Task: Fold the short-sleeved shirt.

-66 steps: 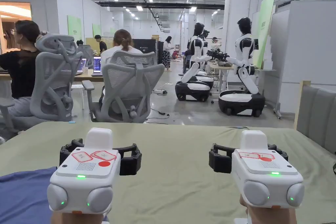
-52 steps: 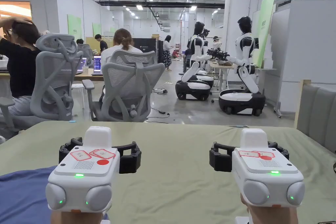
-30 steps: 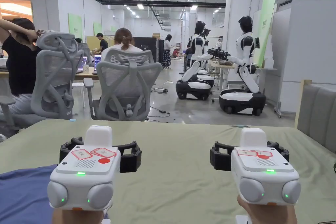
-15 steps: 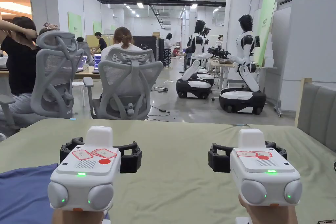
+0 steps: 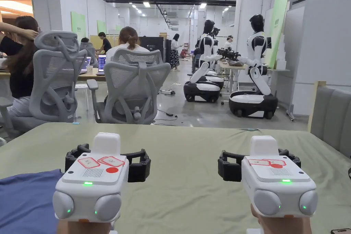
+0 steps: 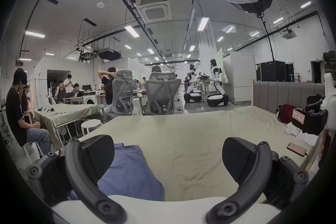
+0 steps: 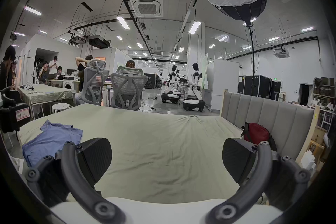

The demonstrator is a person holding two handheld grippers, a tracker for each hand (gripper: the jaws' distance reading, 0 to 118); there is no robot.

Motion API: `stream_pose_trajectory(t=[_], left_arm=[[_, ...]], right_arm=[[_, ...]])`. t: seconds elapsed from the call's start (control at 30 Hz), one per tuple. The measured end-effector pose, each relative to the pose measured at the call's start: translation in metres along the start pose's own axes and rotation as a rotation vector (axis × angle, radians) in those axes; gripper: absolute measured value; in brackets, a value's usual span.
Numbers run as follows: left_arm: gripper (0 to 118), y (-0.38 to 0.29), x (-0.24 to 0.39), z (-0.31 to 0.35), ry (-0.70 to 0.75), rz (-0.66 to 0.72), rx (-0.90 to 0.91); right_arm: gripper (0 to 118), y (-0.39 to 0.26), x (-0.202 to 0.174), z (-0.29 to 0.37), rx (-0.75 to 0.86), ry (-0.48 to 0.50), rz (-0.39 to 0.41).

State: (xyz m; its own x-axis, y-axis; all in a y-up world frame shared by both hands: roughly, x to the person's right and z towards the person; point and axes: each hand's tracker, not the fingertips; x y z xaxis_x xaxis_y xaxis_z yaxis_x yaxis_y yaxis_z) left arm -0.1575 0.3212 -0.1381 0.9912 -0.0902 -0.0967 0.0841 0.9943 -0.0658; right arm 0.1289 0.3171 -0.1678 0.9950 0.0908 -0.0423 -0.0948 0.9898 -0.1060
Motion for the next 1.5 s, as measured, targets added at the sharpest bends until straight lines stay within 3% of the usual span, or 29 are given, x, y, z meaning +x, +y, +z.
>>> stream_pose_trajectory(t=[0.97, 1.17, 1.2, 1.23, 1.27, 1.3, 1.37, 1.43, 1.5], left_arm=[[118, -0.003, 0.000, 0.005, -0.006, -0.001, 0.000], [118, -0.005, 0.000, 0.003, -0.008, 0.006, -0.004], [114, -0.006, 0.001, 0.003, -0.009, 0.006, -0.004], [99, -0.006, 0.000, 0.004, -0.019, 0.006, -0.006], [67, -0.007, 0.000, 0.004, -0.037, 0.016, -0.007], [0, -0.007, 0.000, 0.004, -0.058, 0.023, -0.010], [0, -0.012, 0.001, 0.004, -0.006, 0.006, 0.013], [0, -0.015, -0.003, 0.008, -0.050, 0.002, -0.007], [0, -0.015, -0.005, 0.007, -0.042, 0.009, -0.007]], right_arm=[[118, -0.006, 0.002, 0.008, 0.011, 0.011, -0.004], [118, -0.009, 0.000, 0.007, -0.013, 0.005, 0.033], [111, -0.009, 0.000, 0.007, -0.018, 0.009, 0.041], [93, -0.009, 0.000, 0.008, -0.019, 0.017, 0.046], [60, -0.010, 0.000, 0.009, -0.014, 0.013, 0.052], [1, -0.011, 0.000, 0.010, -0.015, -0.017, 0.057], [0, -0.012, 0.004, 0.011, -0.008, -0.135, 0.071], [0, -0.011, 0.010, 0.015, 0.006, -0.048, 0.028], [0, -0.010, 0.011, 0.015, -0.008, -0.047, 0.042]])
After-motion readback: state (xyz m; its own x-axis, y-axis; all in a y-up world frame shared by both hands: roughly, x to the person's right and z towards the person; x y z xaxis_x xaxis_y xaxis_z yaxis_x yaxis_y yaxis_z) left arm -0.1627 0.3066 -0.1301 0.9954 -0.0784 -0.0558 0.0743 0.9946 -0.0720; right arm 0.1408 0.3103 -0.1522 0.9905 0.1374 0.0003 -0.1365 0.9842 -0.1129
